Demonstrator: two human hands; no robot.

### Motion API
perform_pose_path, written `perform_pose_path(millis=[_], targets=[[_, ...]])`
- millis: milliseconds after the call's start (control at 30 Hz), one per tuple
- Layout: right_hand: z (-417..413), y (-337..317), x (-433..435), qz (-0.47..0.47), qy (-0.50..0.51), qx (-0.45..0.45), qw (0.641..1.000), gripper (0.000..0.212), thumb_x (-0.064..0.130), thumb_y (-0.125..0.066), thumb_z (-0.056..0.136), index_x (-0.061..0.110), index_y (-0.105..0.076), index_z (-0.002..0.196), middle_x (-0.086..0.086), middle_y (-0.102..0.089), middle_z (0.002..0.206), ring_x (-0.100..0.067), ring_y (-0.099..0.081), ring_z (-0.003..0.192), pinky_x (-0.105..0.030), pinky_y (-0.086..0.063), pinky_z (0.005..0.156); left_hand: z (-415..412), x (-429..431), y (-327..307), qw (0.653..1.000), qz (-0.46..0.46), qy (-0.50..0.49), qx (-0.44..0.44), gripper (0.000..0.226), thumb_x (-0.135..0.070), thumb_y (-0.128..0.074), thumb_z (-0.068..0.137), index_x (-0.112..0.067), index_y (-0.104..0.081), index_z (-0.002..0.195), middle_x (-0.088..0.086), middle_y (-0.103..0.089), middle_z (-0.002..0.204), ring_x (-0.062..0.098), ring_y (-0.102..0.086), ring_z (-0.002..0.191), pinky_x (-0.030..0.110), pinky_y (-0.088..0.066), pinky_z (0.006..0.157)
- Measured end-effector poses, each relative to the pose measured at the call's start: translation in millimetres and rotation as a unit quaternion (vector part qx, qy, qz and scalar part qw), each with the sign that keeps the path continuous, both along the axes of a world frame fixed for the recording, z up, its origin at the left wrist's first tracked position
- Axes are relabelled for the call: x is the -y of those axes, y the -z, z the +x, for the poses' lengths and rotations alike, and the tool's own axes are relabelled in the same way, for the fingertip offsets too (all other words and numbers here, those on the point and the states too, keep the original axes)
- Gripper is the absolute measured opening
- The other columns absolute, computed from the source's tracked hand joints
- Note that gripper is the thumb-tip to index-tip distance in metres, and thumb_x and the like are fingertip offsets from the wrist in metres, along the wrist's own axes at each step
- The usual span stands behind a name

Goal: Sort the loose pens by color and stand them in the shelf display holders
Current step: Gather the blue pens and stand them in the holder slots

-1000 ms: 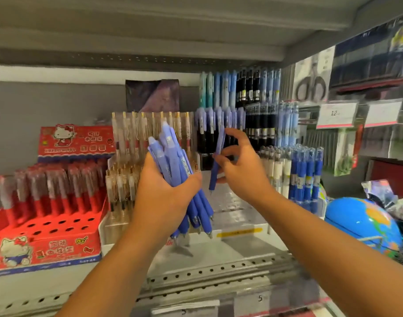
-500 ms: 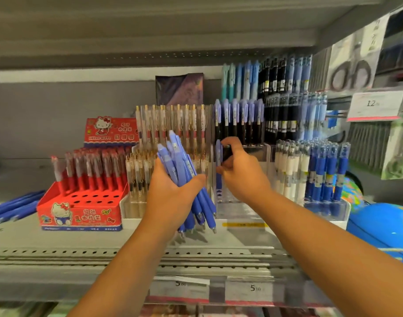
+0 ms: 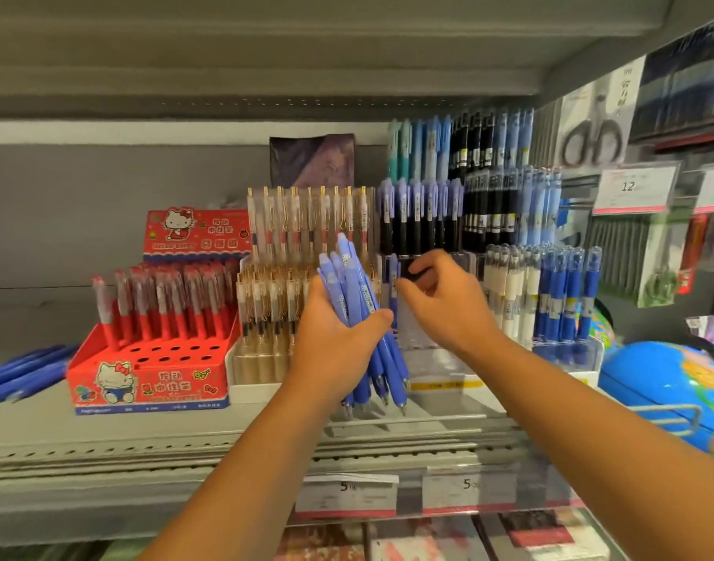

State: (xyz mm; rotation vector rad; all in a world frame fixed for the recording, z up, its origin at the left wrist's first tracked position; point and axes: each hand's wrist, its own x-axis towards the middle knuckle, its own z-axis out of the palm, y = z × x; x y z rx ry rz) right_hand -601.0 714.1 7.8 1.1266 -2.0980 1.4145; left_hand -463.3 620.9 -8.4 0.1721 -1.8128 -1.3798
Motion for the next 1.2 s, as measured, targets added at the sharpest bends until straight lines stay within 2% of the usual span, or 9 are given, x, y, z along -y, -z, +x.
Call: perform_pose_path(millis=[67,167,333,467,533,667,800,1000,1200], targets=[[11,-6,-3,-0.076,-0.147,0.084,0.983,0.008,0.026,-0.065,0.093,0.019,-0.062,0.097,-0.004,-0.067,0.078,-0.011,-0.06,0.064,-0.025,-0.048,0.056,0,0,0,1.0,0.001,0.015,-0.005,0.05,-0.021,-0.077,0.084,-0.038,-0.047,0.121,-0.016,-0.067,0.096,-0.004,-0.067,0.078,0.016,-0.053,0.064],[23,-8,-6,-0.085,-0.307,0.169,0.933,0.013,0.021,-0.069,0.089,0.013,-0.07,0.1,-0.003,-0.069,0.077,-0.016,-0.061,0.061,-0.028,-0.051,0.053,-2,1,0,0.999,0.003,0.033,-0.012,0.047,-0.02,-0.078,0.084,-0.039,-0.05,0.116,-0.017,-0.07,0.09,0.0,-0.07,0.079,0.017,-0.058,0.066],[23,-8,-7,-0.079,-0.325,0.195,0.922,0.018,0.025,-0.076,0.075,0.022,-0.076,0.093,-0.005,-0.073,0.085,-0.015,-0.066,0.07,-0.026,-0.053,0.059,-3,0,2,0.999,-0.006,0.046,-0.017,0.05,-0.018,-0.076,0.085,-0.038,-0.051,0.123,-0.014,-0.069,0.1,-0.002,-0.069,0.083,0.012,-0.054,0.065],[21,-8,-8,-0.095,-0.349,0.234,0.902,0.023,0.021,-0.076,0.071,0.016,-0.076,0.093,-0.015,-0.071,0.093,-0.028,-0.064,0.084,-0.041,-0.052,0.075,-3,-1,1,0.999,-0.014,0.046,-0.022,0.045,-0.019,-0.077,0.084,-0.047,-0.051,0.106,-0.023,-0.07,0.09,-0.003,-0.069,0.083,0.01,-0.053,0.063],[21,-9,-8,-0.097,-0.355,0.253,0.895,0.029,0.018,-0.075,0.072,0.009,-0.073,0.099,-0.017,-0.07,0.095,-0.031,-0.063,0.087,-0.043,-0.051,0.079,-3,0,1,0.998,-0.006,0.048,-0.027,0.044,-0.02,-0.077,0.084,-0.044,-0.053,0.111,-0.021,-0.07,0.089,-0.002,-0.069,0.081,0.012,-0.054,0.063],[19,-11,-8,-0.134,-0.341,0.282,0.887,0.014,0.009,-0.068,0.087,0.006,-0.069,0.101,-0.007,-0.072,0.082,-0.019,-0.068,0.074,-0.028,-0.056,0.065,-1,0,0,0.998,0.019,0.041,-0.046,0.041,-0.019,-0.073,0.088,-0.037,-0.051,0.118,-0.013,-0.069,0.093,0.0,-0.069,0.079,0.013,-0.054,0.061],[11,-14,-8,-0.214,-0.31,0.286,0.881,0.014,0.009,-0.068,0.089,0.006,-0.064,0.102,-0.002,-0.072,0.078,-0.026,-0.074,0.077,-0.032,-0.06,0.066,1,1,-1,0.999,0.007,0.019,-0.05,0.037,-0.018,-0.07,0.091,-0.045,-0.049,0.104,-0.011,-0.065,0.093,-0.003,-0.066,0.075,0.011,-0.051,0.057],[-5,-22,-10,-0.268,-0.169,0.165,0.934,0.031,0.011,-0.073,0.087,0.018,-0.057,0.113,-0.005,-0.073,0.087,-0.019,-0.073,0.075,-0.029,-0.059,0.061,0,0,-1,0.998,0.001,0.004,-0.055,0.037,-0.019,-0.072,0.089,-0.047,-0.049,0.096,-0.017,-0.063,0.08,-0.005,-0.065,0.069,0.009,-0.048,0.053],[-14,-28,0,-0.195,-0.048,0.022,0.979,0.048,0.02,-0.076,0.084,0.031,-0.052,0.125,0.001,-0.065,0.09,-0.018,-0.067,0.079,-0.041,-0.06,0.068,-1,-2,0,0.999,-0.014,0.003,-0.034,0.038,-0.02,-0.071,0.09,-0.047,-0.046,0.1,-0.014,-0.063,0.093,-0.006,-0.064,0.075,0.007,-0.049,0.055]])
